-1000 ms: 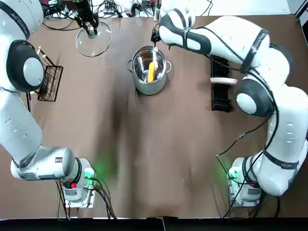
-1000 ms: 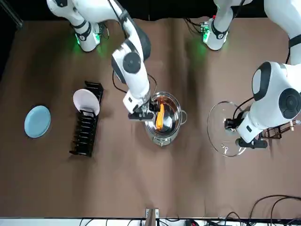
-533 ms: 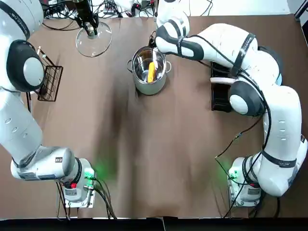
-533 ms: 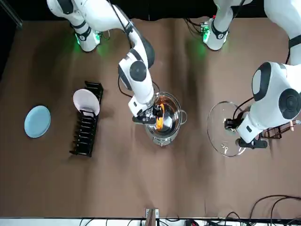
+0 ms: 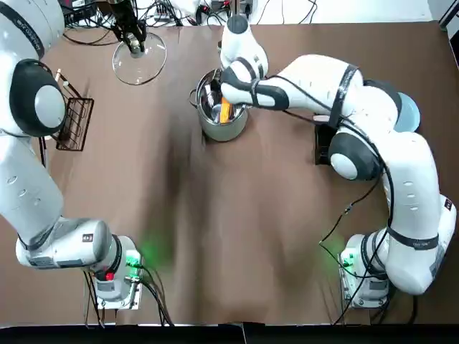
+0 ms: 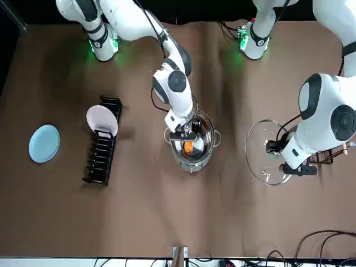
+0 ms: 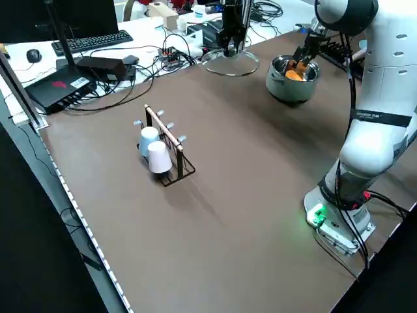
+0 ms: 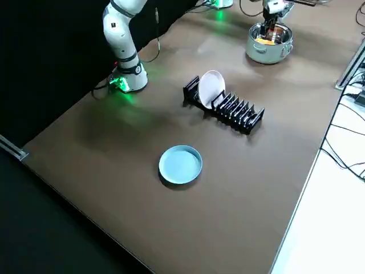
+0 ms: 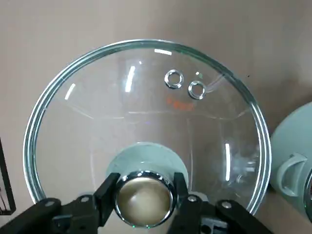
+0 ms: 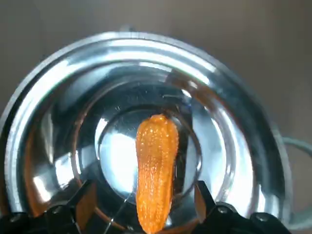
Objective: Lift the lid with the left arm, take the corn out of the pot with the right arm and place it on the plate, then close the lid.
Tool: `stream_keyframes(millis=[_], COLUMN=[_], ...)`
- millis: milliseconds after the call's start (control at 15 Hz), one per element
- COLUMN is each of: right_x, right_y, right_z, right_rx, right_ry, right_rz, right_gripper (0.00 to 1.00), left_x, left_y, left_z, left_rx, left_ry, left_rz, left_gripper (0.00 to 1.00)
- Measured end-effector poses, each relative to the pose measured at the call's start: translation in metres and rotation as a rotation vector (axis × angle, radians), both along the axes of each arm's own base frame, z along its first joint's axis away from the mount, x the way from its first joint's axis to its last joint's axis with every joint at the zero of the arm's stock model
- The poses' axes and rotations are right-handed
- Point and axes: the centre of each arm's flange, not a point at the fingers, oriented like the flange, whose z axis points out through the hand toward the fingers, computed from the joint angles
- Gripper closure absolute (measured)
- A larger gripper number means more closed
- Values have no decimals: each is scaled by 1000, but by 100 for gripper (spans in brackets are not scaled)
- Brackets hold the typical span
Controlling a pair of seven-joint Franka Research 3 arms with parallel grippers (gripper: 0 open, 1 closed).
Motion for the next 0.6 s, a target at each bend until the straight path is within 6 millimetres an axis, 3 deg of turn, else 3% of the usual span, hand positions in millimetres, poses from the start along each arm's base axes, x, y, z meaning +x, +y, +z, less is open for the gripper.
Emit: stream_keyframes(millis=[600], right_x=[-5], right_y=[2], right_z=[-53], right_rx=[-40], right_ry=[34], right_rz=[-8], right_gripper=[11], left_x=[0], left_y=[1], left_z=[-1], left_rx=[0], left_ry=[1], left_rz=[1], left_gripper=[49])
